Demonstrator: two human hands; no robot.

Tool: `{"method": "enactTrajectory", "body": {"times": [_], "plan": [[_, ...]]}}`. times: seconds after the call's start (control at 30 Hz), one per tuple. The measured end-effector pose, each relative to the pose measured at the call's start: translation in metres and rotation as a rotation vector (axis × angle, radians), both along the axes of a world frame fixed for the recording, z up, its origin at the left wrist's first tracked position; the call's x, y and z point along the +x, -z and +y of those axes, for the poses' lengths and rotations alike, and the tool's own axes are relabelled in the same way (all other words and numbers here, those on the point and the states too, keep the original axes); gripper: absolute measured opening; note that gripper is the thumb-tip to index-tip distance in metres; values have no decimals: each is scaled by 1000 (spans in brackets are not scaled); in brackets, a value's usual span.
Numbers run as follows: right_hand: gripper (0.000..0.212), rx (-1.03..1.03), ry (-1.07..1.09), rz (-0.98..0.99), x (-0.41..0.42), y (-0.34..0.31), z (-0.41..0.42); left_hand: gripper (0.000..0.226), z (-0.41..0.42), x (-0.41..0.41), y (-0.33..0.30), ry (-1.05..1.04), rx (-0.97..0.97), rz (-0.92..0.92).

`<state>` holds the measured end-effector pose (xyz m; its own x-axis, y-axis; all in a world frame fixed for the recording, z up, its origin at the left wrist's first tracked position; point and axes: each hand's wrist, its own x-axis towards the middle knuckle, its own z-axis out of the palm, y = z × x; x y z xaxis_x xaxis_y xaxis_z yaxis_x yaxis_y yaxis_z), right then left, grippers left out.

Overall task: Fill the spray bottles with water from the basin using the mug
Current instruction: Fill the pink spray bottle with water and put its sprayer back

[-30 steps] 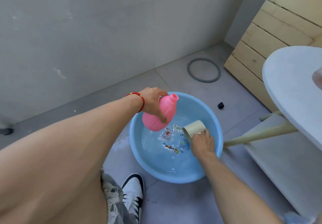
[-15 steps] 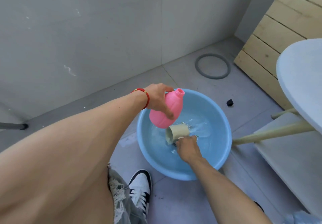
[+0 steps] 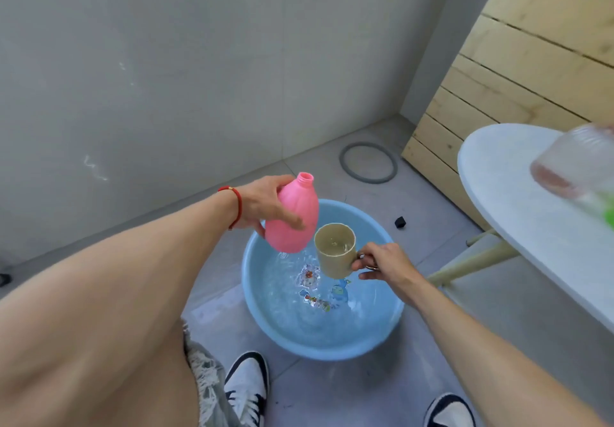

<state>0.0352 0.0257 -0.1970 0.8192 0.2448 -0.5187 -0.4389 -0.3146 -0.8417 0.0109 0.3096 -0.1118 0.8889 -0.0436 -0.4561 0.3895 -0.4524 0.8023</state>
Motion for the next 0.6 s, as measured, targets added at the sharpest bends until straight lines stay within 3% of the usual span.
{"method": "enactTrajectory", "body": {"times": [0.1,0.33,0.6], "plan": [[17,-35,-20,-71,15,-44,-14,75,-3,-2,0,-6,-34,-45],[31,-99,-79,-241,31,-132,-32,66,-14,-2,-2,145,127,-59],[46,-103,-100,-382,19,-150,-20,78,-28,2,-3,200,187,-56]]}}
